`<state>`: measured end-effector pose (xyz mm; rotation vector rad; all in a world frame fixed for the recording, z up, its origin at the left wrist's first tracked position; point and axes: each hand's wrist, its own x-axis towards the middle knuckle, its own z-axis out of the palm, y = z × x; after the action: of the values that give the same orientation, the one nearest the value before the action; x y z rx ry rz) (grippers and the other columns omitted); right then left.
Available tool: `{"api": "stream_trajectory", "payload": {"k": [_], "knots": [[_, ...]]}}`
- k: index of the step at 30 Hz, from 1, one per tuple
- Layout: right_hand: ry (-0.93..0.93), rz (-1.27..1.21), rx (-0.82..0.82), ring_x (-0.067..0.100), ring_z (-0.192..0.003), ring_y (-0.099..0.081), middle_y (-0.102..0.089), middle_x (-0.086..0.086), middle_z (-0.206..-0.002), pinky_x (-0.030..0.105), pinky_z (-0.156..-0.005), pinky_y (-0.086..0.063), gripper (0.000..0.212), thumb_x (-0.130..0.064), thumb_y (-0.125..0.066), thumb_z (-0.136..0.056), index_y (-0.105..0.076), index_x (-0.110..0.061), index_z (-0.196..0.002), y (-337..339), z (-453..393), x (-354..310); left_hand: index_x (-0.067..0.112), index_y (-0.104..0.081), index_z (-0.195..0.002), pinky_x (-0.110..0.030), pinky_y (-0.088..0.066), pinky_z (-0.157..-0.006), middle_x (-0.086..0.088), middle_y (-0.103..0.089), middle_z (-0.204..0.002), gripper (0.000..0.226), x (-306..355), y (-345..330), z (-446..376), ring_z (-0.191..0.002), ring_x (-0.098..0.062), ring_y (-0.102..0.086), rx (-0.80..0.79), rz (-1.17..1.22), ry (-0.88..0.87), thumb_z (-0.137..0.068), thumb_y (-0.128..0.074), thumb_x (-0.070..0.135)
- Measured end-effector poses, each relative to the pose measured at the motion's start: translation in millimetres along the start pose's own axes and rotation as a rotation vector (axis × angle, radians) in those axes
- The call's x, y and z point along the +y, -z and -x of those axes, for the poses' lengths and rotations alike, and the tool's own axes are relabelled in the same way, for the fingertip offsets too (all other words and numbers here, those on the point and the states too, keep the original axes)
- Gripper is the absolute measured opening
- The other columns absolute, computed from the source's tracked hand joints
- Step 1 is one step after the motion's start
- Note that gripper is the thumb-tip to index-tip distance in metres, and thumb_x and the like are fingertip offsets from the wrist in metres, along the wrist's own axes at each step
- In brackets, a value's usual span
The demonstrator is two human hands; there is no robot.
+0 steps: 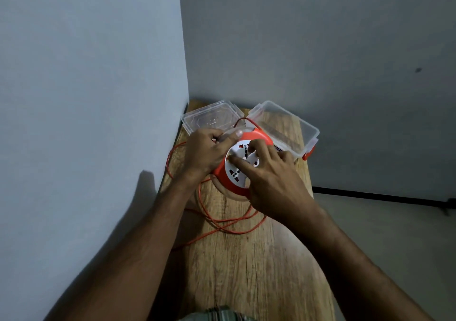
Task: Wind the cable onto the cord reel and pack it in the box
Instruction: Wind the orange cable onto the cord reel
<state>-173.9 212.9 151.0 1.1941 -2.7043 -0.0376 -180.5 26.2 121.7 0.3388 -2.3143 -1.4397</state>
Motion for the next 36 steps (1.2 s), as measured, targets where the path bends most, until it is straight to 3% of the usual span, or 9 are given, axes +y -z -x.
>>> {"api": "stream_trajectory", "payload": {"k": [6, 12, 14, 17, 20, 26, 29, 33, 36], "knots": [[-0.052, -0.139, 0.156, 0.032, -0.093, -0.065, -0.061, 0.011, -0.114, 0.041, -0.074, -0.053, 0.070, -0.042, -0.087, -0.066, -0.067, -0.020, -0.129, -4, -6, 3, 0.016, -0.080, -0.082, -0.035, -0.058, -0.055, 0.005, -0.073, -0.067, 0.046, 3, -1, 1, -0.058, -0.009, -0.070, -0.026, -0.035, -0.058, -0.088, -0.066, 0.060], [-0.535, -0.576, 0.338, 0.021, -0.095, -0.071, -0.072, 0.009, -0.113, 0.020, -0.073, -0.052, 0.062, -0.053, -0.079, -0.079, -0.057, -0.013, -0.121, 2, -18, -15, 0.017, -0.082, -0.093, -0.040, -0.065, -0.066, 0.005, -0.080, -0.086, 0.051, 5, -4, -1, -0.070, -0.007, -0.075, 0.007, 0.030, 0.005, -0.086, -0.064, 0.064], [-0.483, -0.498, 0.380, 0.024, -0.090, -0.071, -0.072, 0.010, -0.108, 0.021, -0.069, -0.050, 0.055, -0.047, -0.081, -0.081, -0.056, -0.011, -0.115, 3, -17, -18, 0.018, -0.081, -0.096, -0.036, -0.065, -0.068, 0.004, -0.080, -0.091, 0.043, 6, -4, -1, -0.073, -0.007, -0.075, 0.035, 0.035, 0.024, -0.089, -0.067, 0.058], [-0.218, -0.253, 0.400, 0.028, -0.081, -0.068, -0.069, 0.012, -0.103, 0.028, -0.059, -0.048, 0.037, -0.035, -0.078, -0.084, -0.063, -0.009, -0.106, 3, -10, -15, 0.018, -0.080, -0.094, -0.026, -0.062, -0.063, 0.004, -0.080, -0.090, 0.034, 4, -1, -4, -0.072, -0.003, -0.074, 0.068, 0.033, 0.031, -0.091, -0.070, 0.050], [-0.036, -0.155, 0.218, 0.032, -0.108, -0.059, -0.060, 0.012, -0.121, 0.046, -0.079, -0.052, 0.049, -0.029, -0.073, -0.082, -0.060, -0.017, -0.127, 6, -4, -7, 0.015, -0.081, -0.088, -0.020, -0.054, -0.056, 0.008, -0.077, -0.077, 0.035, 1, 2, -6, -0.066, -0.002, -0.072, 0.066, 0.013, -0.003, -0.092, -0.070, 0.048], [-0.010, -0.031, 0.015, 0.035, -0.125, -0.048, -0.047, 0.015, -0.137, 0.052, -0.090, -0.047, 0.085, -0.033, -0.082, -0.068, -0.045, -0.024, -0.144, 9, -6, -5, 0.013, -0.080, -0.081, -0.035, -0.058, -0.061, 0.002, -0.073, -0.068, 0.043, -5, -1, -5, -0.063, -0.011, -0.070, 0.032, -0.006, -0.040, -0.091, -0.069, 0.053], [0.110, 0.011, -0.024, 0.034, -0.126, -0.047, -0.043, 0.014, -0.142, 0.053, -0.094, -0.045, 0.090, -0.034, -0.087, -0.067, -0.042, -0.028, -0.145, 8, -7, 3, 0.014, -0.079, -0.080, -0.030, -0.055, -0.059, 0.005, -0.073, -0.068, 0.039, -5, 1, -7, -0.063, -0.010, -0.069, 0.034, -0.018, -0.036, -0.090, -0.070, 0.051], [0.120, 0.005, 0.019, 0.032, -0.121, -0.052, -0.045, 0.013, -0.136, 0.050, -0.090, -0.046, 0.083, -0.040, -0.088, -0.069, -0.051, -0.031, -0.142, 4, -13, 12, 0.017, -0.081, -0.083, -0.040, -0.061, -0.062, 0.005, -0.074, -0.068, 0.043, -5, 1, -6, -0.062, -0.011, -0.071, -0.007, 0.019, -0.039, -0.089, -0.068, 0.057], [0.057, -0.090, 0.122, 0.029, -0.103, -0.060, -0.056, 0.010, -0.119, 0.041, -0.079, -0.052, 0.072, -0.045, -0.088, -0.064, -0.066, -0.025, -0.130, 0, -16, 12, 0.018, -0.081, -0.082, -0.044, -0.061, -0.063, 0.005, -0.075, -0.069, 0.040, -1, -2, -4, -0.063, -0.011, -0.072, -0.015, 0.030, -0.044, -0.090, -0.068, 0.056]]}}
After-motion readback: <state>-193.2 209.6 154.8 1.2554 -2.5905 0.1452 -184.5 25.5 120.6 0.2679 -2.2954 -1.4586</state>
